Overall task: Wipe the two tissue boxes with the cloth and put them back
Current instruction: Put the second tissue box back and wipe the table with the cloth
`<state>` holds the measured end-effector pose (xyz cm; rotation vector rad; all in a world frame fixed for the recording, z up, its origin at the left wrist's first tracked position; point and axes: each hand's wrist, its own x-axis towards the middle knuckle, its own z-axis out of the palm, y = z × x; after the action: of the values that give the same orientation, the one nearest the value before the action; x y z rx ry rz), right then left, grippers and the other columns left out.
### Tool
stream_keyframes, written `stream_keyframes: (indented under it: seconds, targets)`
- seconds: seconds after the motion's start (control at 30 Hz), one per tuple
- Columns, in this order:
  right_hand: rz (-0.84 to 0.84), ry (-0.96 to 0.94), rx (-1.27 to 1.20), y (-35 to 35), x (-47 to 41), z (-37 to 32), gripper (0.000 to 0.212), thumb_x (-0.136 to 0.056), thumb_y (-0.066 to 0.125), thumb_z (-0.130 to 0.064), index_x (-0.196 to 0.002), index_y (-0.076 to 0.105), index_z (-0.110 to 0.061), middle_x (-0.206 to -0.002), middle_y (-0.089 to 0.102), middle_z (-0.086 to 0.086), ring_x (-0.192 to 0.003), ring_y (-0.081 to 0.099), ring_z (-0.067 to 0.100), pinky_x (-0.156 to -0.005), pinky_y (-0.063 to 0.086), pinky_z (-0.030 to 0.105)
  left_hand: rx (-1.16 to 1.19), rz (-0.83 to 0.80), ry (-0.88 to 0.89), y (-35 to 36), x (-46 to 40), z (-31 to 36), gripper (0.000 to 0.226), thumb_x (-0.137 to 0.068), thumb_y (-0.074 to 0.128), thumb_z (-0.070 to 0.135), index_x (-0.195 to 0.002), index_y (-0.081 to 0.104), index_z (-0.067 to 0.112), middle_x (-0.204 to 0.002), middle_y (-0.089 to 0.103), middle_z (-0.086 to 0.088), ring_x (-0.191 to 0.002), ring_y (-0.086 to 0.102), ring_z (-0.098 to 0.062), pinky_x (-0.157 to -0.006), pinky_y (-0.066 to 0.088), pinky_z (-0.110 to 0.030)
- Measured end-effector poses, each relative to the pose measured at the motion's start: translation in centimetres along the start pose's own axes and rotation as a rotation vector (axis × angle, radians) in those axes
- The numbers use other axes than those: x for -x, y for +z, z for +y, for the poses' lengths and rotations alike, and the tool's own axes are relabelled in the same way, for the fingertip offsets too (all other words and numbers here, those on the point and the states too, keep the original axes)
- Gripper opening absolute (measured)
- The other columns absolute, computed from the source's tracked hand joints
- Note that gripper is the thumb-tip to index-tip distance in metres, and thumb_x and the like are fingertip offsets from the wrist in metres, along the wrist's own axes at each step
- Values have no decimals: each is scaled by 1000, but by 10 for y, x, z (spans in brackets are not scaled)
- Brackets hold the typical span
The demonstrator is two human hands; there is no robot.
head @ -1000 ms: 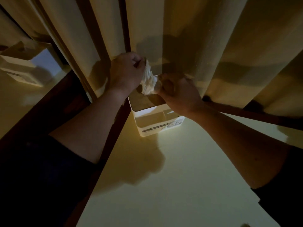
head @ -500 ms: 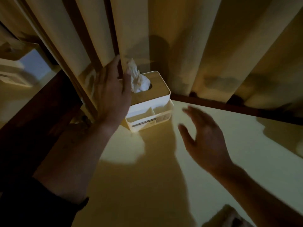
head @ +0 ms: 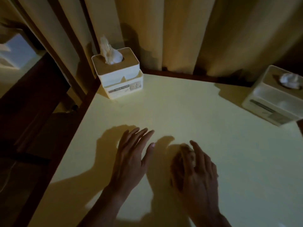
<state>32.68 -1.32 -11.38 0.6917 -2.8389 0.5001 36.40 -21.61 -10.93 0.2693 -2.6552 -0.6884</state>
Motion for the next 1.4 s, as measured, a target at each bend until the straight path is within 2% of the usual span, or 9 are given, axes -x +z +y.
stream_keyframes:
  seconds: [0.13, 0.33, 0.47, 0.63, 0.77, 0.97, 1.1, 1.2, 1.4]
  targets:
    - [-82, -49, 0, 12, 40, 8, 66, -106, 44, -38, -153, 51, 8, -162, 46, 29, -150, 47, 47, -123, 32, 60, -13, -29, -58, -1, 43, 10, 49, -106, 50, 39, -151, 52, 20, -156, 50, 1, -152, 34, -17, -120, 32, -52]
    - [-224, -77, -62, 46, -53, -18, 75, -108, 26, -48, -159, 42, 5, -167, 37, 27, -156, 37, 45, -126, 23, 62, -26, 8, -158, -29, 63, 5, 53, -107, 37, 48, -155, 44, 28, -162, 41, 6, -155, 23, -10, -124, 27, -50]
    - [-404, -183, -39, 67, -124, -67, 74, -112, 15, -50, -171, 3, -6, -180, -5, 16, -167, -7, 33, -131, -10, 52, -55, 4, -119, -50, 41, -20, 53, -107, 36, 48, -157, 38, 30, -164, 37, 5, -157, 19, -11, -125, 24, -51]
    - [-513, -480, 51, 90, -146, -136, 75, -113, 24, -49, -171, -3, -11, -180, -11, 11, -166, -15, 31, -132, -8, 57, -31, 84, -138, -59, 13, -49, 52, -106, 42, 38, -154, 45, 19, -162, 41, -1, -155, 25, -17, -122, 29, -55]
    - [-523, -689, 87, 107, -154, -155, 82, -109, 41, -49, -172, 2, -14, -180, -5, 12, -166, -9, 33, -132, -5, 57, -37, 118, -114, -56, 3, -58, 54, -107, 37, 44, -153, 47, 17, -165, 36, -1, -153, 30, -17, -124, 28, -40]
    - [-460, -701, 149, 119, -173, -162, 81, -100, 12, -50, -172, 2, -15, -181, -2, 7, -167, -4, 29, -133, -3, 50, 44, 104, -202, -44, -6, -62, 54, -106, 38, 48, -155, 43, 27, -164, 37, 1, -154, 27, -16, -121, 28, -40]
    - [-410, -517, -40, 107, -163, -115, 82, -102, 22, -57, -169, 25, -11, -177, 23, 13, -165, 17, 32, -133, 7, 51, -59, 93, -115, -30, 0, -86, 58, -106, 36, 48, -150, 51, 13, -154, 51, -12, -147, 40, -32, -116, 38, -52]
    - [-290, -345, -99, 87, -169, -28, 82, -100, 33, -54, -157, 47, 3, -163, 46, 26, -152, 42, 47, -126, 18, 48, -1, 36, -238, -20, 11, -80, 61, -104, 31, 57, -157, 41, 26, -162, 41, -2, -154, 28, -23, -120, 28, -43]
    - [-235, -84, 67, 23, -121, 139, 84, -108, 18, -65, -166, 30, -6, -173, 26, 22, -161, 20, 40, -132, 3, 53, -79, 51, -188, -7, 20, -77, 54, -105, 41, 49, -149, 53, 19, -158, 46, -3, -151, 33, -21, -119, 35, -53]
